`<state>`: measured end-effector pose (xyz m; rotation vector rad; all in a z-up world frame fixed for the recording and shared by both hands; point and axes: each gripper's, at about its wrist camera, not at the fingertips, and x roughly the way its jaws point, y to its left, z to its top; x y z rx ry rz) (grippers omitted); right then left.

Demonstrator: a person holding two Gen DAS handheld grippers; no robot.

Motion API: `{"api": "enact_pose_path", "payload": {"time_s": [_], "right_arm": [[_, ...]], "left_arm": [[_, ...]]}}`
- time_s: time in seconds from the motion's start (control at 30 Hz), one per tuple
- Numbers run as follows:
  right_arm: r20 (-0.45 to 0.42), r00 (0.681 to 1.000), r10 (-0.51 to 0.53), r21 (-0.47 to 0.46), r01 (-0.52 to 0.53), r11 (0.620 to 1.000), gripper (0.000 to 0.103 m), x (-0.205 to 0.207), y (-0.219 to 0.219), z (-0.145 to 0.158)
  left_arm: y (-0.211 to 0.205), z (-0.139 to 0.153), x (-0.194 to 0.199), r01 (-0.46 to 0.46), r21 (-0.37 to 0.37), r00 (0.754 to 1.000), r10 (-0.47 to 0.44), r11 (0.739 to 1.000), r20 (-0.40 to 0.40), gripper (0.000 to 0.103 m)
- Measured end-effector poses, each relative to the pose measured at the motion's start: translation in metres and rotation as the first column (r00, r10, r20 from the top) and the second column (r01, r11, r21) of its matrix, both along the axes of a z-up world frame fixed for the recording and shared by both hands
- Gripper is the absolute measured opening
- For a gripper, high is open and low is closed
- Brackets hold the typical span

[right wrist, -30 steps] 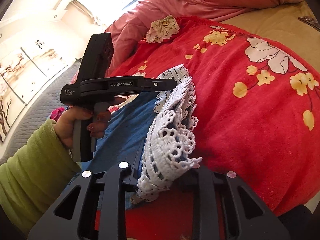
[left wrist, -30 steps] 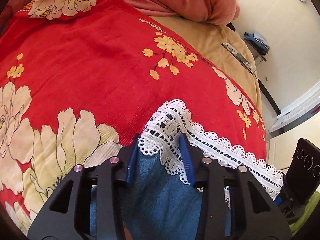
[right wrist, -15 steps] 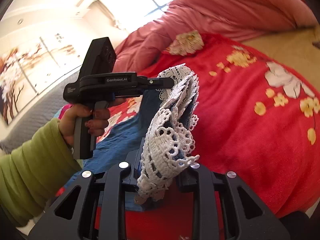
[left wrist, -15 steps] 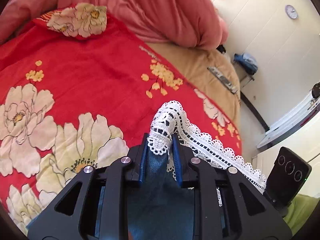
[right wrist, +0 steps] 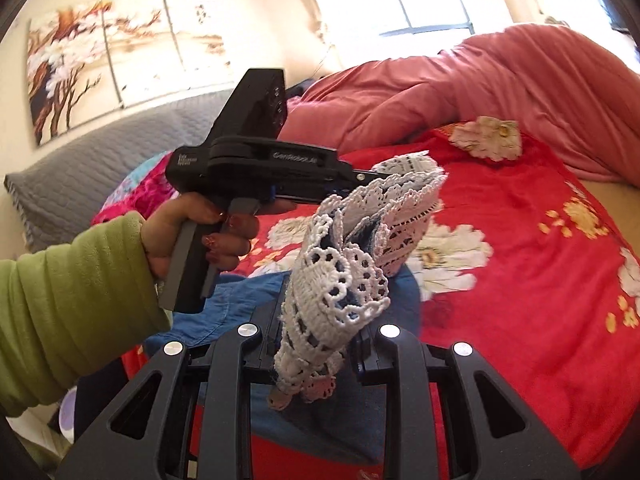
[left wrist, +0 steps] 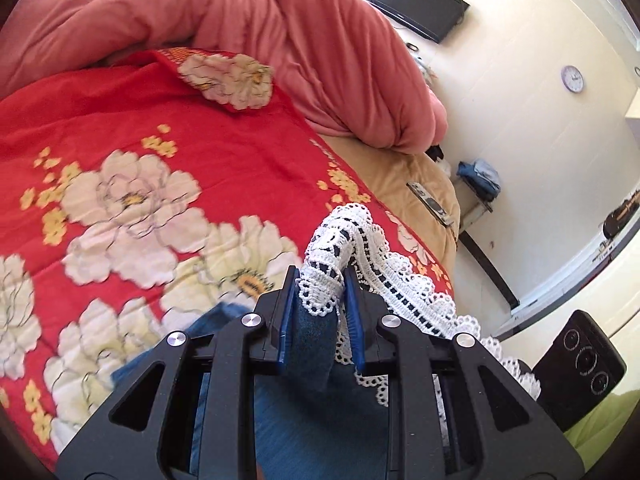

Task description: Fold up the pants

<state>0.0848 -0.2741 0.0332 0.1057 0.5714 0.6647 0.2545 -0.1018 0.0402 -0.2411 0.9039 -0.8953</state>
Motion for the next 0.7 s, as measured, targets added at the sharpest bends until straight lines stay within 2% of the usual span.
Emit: {"api": "enact_pose_path", "payload": {"time_s": [0.1, 0.17, 0.27, 0.33, 0.4, 0.47, 0.5, 0.57, 0.63, 0.7], "right_arm": [[-0.024, 0.999, 0.04, -0.04, -0.041, 0.998, 0.022, 0.005, 0.025, -0.011], [-0.038, 0.998, 0.056, -0.064, -0.058, 0.996, 0.023, 0.006, 0.036, -0.018], [-0.071, 0.994, 0.08, -0.11, -0.087, 0.99, 0.022, 0.008, 0.05, -0.031], [-0.082, 0.992, 0.092, -0.147, -0.104, 0.984, 0.022, 0.007, 0.059, -0.037], [-0.072, 0.992, 0.106, -0.172, -0.117, 0.978, 0.023, 0.005, 0.066, -0.038], [-0.052, 0.99, 0.13, -0.215, -0.138, 0.967, 0.023, 0.003, 0.079, -0.039], [-0.042, 0.989, 0.142, -0.238, -0.148, 0.96, 0.025, 0.0, 0.086, -0.041], [-0.032, 0.987, 0.158, -0.289, -0.161, 0.944, 0.025, -0.007, 0.101, -0.046], [-0.021, 0.984, 0.178, -0.367, -0.174, 0.914, 0.029, -0.011, 0.12, -0.055], [-0.021, 0.978, 0.209, -0.4, -0.2, 0.894, 0.053, -0.018, 0.131, -0.062]], "left_arm": [[0.016, -0.01, -0.001, -0.034, -0.001, 0.999, 0.034, 0.999, -0.029, 0.015], [0.028, -0.02, -0.002, -0.074, 0.016, 0.994, 0.075, 0.997, -0.082, 0.015], [0.05, -0.024, -0.01, -0.149, 0.022, 0.981, 0.15, 0.989, -0.12, 0.026], [0.073, -0.028, -0.017, -0.208, -0.041, 0.966, 0.199, 0.977, -0.164, 0.036], [0.099, -0.034, -0.027, -0.299, -0.083, 0.937, 0.276, 0.951, -0.213, 0.052], [0.12, -0.044, -0.037, -0.352, -0.175, 0.915, 0.299, 0.919, -0.269, 0.059], [0.133, -0.053, -0.042, -0.379, -0.233, 0.902, 0.301, 0.896, -0.309, 0.062], [0.142, -0.062, -0.046, -0.41, -0.258, 0.885, 0.313, 0.875, -0.345, 0.069], [0.15, -0.07, -0.049, -0.43, -0.279, 0.874, 0.318, 0.858, -0.369, 0.074], [0.152, -0.075, -0.048, -0.436, -0.283, 0.87, 0.319, 0.854, -0.376, 0.074]]}}
